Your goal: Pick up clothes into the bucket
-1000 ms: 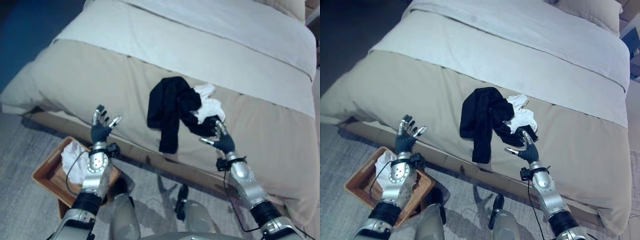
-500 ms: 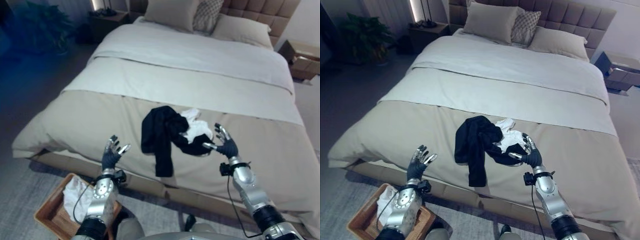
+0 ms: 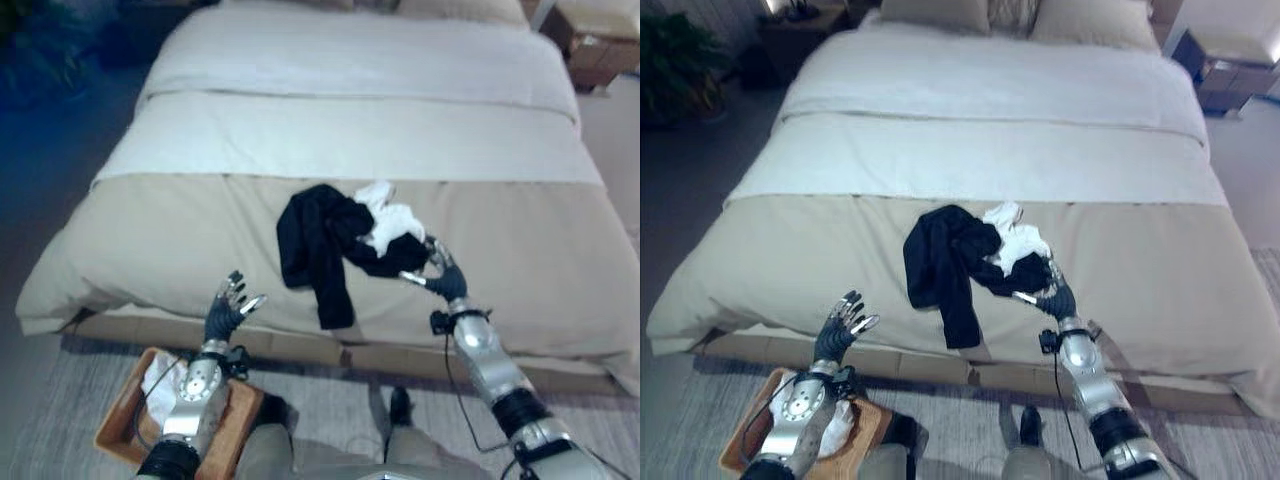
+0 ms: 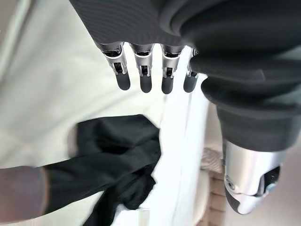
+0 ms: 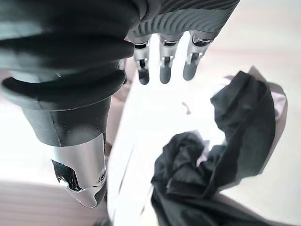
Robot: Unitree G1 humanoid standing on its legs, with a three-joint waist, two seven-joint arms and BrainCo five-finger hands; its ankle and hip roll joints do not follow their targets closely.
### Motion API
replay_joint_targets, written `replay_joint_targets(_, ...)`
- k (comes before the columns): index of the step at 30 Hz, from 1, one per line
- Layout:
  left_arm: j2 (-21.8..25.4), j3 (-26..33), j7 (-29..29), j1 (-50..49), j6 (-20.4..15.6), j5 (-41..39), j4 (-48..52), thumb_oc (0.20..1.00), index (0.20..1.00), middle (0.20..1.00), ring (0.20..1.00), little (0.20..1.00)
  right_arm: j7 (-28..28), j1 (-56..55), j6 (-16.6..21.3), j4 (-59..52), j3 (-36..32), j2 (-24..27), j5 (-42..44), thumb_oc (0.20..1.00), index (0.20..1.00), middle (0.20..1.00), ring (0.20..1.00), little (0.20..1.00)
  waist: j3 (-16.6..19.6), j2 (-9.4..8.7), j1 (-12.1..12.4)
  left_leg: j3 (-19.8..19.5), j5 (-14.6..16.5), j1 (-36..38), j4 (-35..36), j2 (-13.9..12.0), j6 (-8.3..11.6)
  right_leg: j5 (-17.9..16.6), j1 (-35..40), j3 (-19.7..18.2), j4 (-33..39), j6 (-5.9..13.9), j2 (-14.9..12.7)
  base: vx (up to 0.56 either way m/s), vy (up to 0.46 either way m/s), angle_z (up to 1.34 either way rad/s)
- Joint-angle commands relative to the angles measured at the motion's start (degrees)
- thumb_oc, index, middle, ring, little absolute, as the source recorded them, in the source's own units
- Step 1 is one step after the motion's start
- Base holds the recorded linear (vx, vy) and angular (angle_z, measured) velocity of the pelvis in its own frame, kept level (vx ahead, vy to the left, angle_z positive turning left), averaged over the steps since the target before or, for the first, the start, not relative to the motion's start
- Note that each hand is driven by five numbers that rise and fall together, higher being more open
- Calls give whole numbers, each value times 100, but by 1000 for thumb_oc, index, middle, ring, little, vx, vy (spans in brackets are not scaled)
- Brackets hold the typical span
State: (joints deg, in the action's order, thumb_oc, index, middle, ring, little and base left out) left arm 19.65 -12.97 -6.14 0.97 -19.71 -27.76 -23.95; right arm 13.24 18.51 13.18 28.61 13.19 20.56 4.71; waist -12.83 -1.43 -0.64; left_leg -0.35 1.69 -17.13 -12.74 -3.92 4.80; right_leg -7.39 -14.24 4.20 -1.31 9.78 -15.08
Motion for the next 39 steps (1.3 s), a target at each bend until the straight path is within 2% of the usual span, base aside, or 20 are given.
replay_joint_targets(1, 147, 23, -109, 139, -435, 82, 571, 1000, 1000, 1000, 1000, 1000, 493, 886, 67, -164, 58, 228, -486, 1000, 1000, 1000, 1000, 1000, -485, 22, 66, -64, -152, -600, -302, -40, -182, 300, -59, 241, -678, 209, -269, -168, 26, -3)
replay_joint_targets(2, 182, -61, -162, 154, -444, 96, 674, 1000, 1000, 1000, 1000, 1000, 703, 1251, -11, -117, 90, 386, -732, 1000, 1000, 1000, 1000, 1000, -647, 58, 88, -76, -169, -817, -387, -39, -177, 315, -301, 217, -821, 186, -260, -119, 19, -5)
replay_joint_targets(4, 194, -92, -179, 174, -438, 103, 714, 1000, 1000, 1000, 1000, 1000, 798, 1470, -48, -47, 115, 477, -873, 1000, 1000, 1000, 1000, 1000, -730, 90, 99, -79, -170, -956, -450, -49, -175, 336, -476, 205, -936, 177, -263, -109, 19, -8)
replay_joint_targets(5, 262, -188, -206, 231, -466, 92, 822, 1000, 1000, 1000, 1000, 1000, 969, 2023, -148, 187, 265, 721, -1166, 1000, 1000, 1000, 1000, 1000, -912, 133, 143, -103, -182, -1243, -597, -33, -172, 363, -819, 156, -1179, 157, -260, -115, 20, -6)
replay_joint_targets(15, 404, -386, -440, 395, -481, 123, 1369, 1000, 1000, 1000, 1000, 1000, 1462, 4042, -499, 1311, 984, 1358, -1722, 1000, 1000, 1000, 1000, 1000, -1407, 196, 324, -214, -53, -2717, -1548, 48, -116, 695, -2272, 9, -2287, 27, -258, -79, -2, 4)
replay_joint_targets(17, 401, -383, -441, 397, -480, 123, 1369, 1000, 1000, 1000, 1000, 1000, 1463, 4049, -496, 1317, 990, 1357, -1720, 1000, 1000, 1000, 1000, 1000, -1399, 197, 322, -214, -50, -2734, -1557, 48, -116, 698, -2290, 6, -2296, 27, -258, -22, -11, 11)
replay_joint_targets(21, 522, -357, -577, 412, -523, 189, 1618, 1000, 1000, 1000, 1000, 1000, 1622, 4784, -614, 1667, 1340, 1627, -1968, 1000, 1000, 1000, 1000, 1000, -1522, 194, 468, -313, -24, -3288, -1847, 166, -114, 814, -2804, 16, -2694, -3, -317, -20, -12, 12)
replay_joint_targets(30, 637, -311, -796, 488, -582, 299, 1789, 1000, 1000, 1000, 1000, 1000, 1850, 5622, -845, 1705, 1886, 1919, -2543, 1000, 1000, 1000, 1000, 1000, -1626, 140, 704, -423, -63, -3836, -1978, 335, -91, 888, -3264, 127, -2926, -11, -441, -3, 11, 15)
replay_joint_targets(32, 643, -317, -818, 510, -591, 304, 1805, 1000, 1000, 1000, 1000, 1000, 1842, 5773, -884, 1722, 2012, 1947, -2688, 1000, 1000, 1000, 1000, 1000, -1635, 140, 733, -447, -53, -3890, -2002, 357, -89, 912, -3301, 146, -2964, -5, -463, 46, -2, 10)
replay_joint_targets(33, 670, -310, -851, 540, -592, 303, 1819, 1000, 1000, 1000, 1000, 1000, 1836, 5899, -959, 1839, 2129, 1929, -2815, 1000, 1000, 1000, 1000, 1000, -1631, 133, 797, -502, 128, -3901, -2056, 372, -50, 1087, -3308, 136, -3058, 35, -483, 87, -19, 13)
replay_joint_targets(39, 747, -281, -948, 665, -555, 282, 1987, 1000, 1000, 1000, 1000, 1000, 1761, 6481, -1240, 2892, 2593, 1715, -2943, 1000, 1000, 1000, 1000, 1000, -1691, 144, 952, -604, 91, -4174, -2121, 460, -17, 1143, -3495, 248, -3203, 33, -540, 13, -9, 14)
